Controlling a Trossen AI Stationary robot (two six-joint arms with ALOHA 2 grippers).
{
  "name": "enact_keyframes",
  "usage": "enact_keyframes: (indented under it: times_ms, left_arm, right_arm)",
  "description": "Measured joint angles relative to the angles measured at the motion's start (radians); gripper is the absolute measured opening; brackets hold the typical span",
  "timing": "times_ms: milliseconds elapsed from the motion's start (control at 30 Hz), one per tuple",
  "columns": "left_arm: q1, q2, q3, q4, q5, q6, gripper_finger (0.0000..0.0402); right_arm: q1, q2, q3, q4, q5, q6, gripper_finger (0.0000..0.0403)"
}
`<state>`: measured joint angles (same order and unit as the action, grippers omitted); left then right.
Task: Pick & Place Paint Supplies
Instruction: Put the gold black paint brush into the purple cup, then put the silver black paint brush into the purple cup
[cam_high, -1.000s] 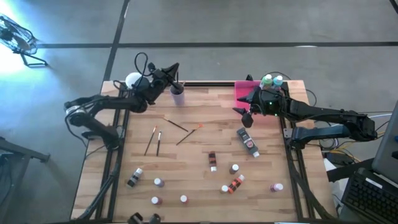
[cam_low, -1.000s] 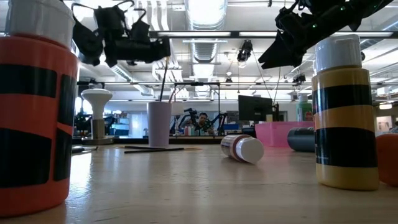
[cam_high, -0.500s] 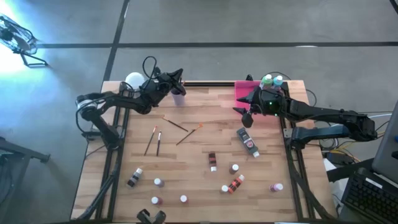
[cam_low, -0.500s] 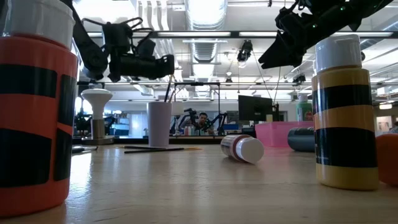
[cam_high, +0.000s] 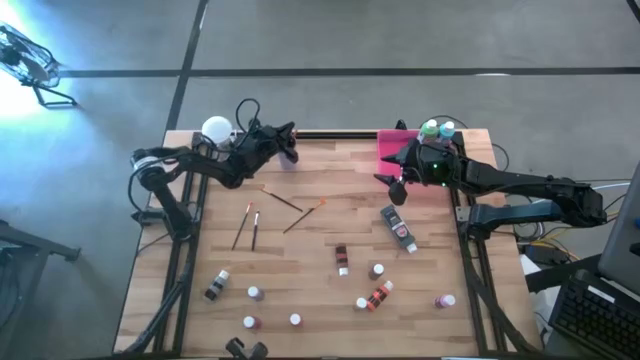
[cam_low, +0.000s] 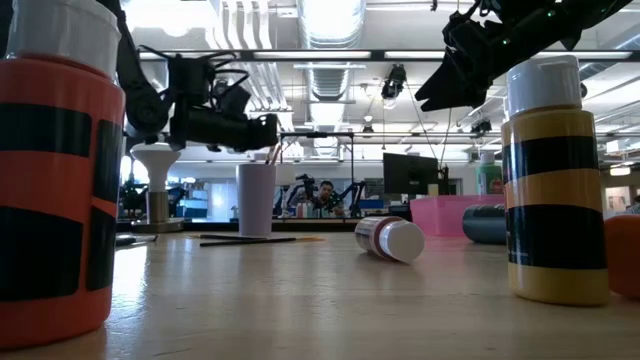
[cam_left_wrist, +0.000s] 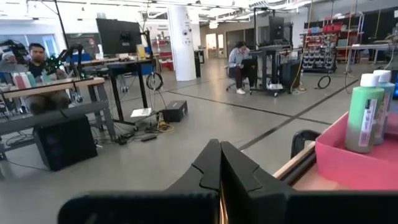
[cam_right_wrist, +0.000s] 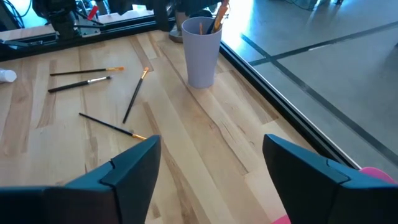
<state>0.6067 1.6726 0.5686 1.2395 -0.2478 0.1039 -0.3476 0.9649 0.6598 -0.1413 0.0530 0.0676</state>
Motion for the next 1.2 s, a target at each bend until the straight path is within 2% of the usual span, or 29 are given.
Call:
enact_keyframes:
  times_ms: [467,733,900,1200]
  left_arm:
    - [0.0,0.0,-0.021,-0.044,0.003,-0.008,0.0003]
    - [0.0,-0.001,-0.021,-0.087,0.003,-0.008,0.0046]
    - [-0.001,-0.023,-0.021,-0.077,0.007,-0.008,0.007]
    - [-0.002,-0.16,-0.021,-0.071,0.037,-0.01,0.012]
  right_arm:
    - [0.0,0.0,0.0,0.0,0.0,0.0,0.0333]
    - [0.0,0.0,0.0,0.001,0.0,0.0,0.036]
    - [0.0,0.0,0.0,0.001,0.0,0.0,0.0363]
    - [0.0,0.0,0.0,0.001,0.0,0.0,0.0363]
